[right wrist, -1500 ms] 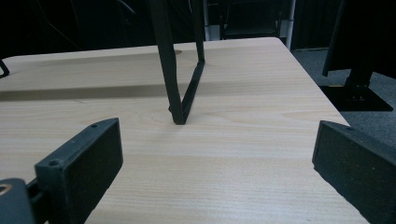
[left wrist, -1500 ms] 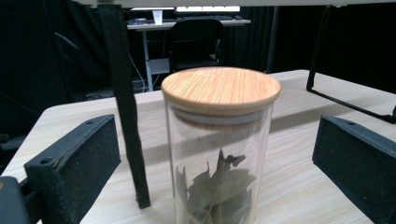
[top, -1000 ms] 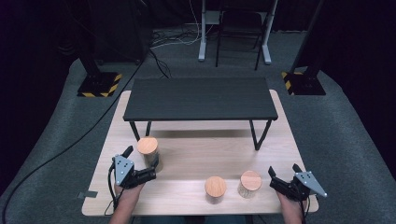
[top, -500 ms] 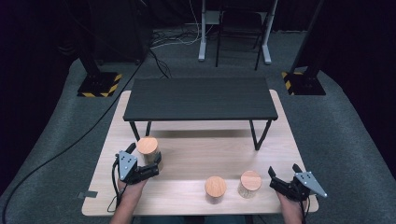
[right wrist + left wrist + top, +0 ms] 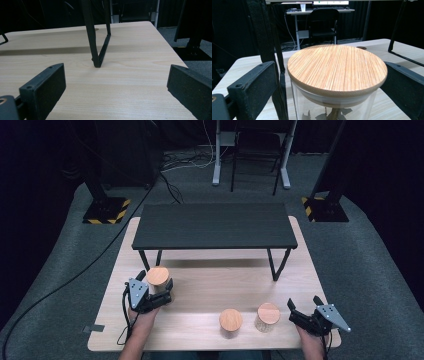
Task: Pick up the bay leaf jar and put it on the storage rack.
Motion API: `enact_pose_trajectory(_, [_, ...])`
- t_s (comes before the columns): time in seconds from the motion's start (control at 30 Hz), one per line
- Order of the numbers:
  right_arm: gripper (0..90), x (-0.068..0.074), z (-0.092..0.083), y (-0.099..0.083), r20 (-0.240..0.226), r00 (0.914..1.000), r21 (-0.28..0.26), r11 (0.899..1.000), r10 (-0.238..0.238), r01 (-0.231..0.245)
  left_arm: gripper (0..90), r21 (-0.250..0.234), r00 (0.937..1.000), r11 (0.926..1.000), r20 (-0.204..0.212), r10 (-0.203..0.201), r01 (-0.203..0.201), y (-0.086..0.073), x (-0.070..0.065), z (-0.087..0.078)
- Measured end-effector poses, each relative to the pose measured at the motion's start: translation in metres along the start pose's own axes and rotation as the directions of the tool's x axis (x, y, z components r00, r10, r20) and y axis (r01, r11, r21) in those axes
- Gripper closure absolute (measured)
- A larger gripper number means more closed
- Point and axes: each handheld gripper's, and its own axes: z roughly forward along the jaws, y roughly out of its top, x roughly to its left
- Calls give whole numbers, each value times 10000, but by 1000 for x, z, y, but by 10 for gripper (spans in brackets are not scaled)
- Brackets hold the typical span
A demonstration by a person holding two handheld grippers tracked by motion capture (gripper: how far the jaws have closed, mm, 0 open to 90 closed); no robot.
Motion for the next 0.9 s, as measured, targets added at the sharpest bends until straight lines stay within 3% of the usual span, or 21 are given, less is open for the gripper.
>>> enact_pose_trajectory(0.23, [13,0,0,0,-1,10000,4,10000,23,-23,85,105,9999,9999,-115,-126,127,0,0,3])
enact_pose_trajectory(0.3, [13,0,0,0,-3,10000,-5,10000,32,-32,143,286,9999,9995,-146,-91,95,-1,0,5])
enact_pose_trajectory(0.4, [13,0,0,0,-11,10000,-6,10000,42,-42,244,187,10000,9998,-62,72,-71,-1,-2,4])
enact_pose_trajectory(0.9, [13,-1,0,0,-17,10000,7,10000,74,-74,250,114,10000,9999,-27,36,-36,1,-6,1])
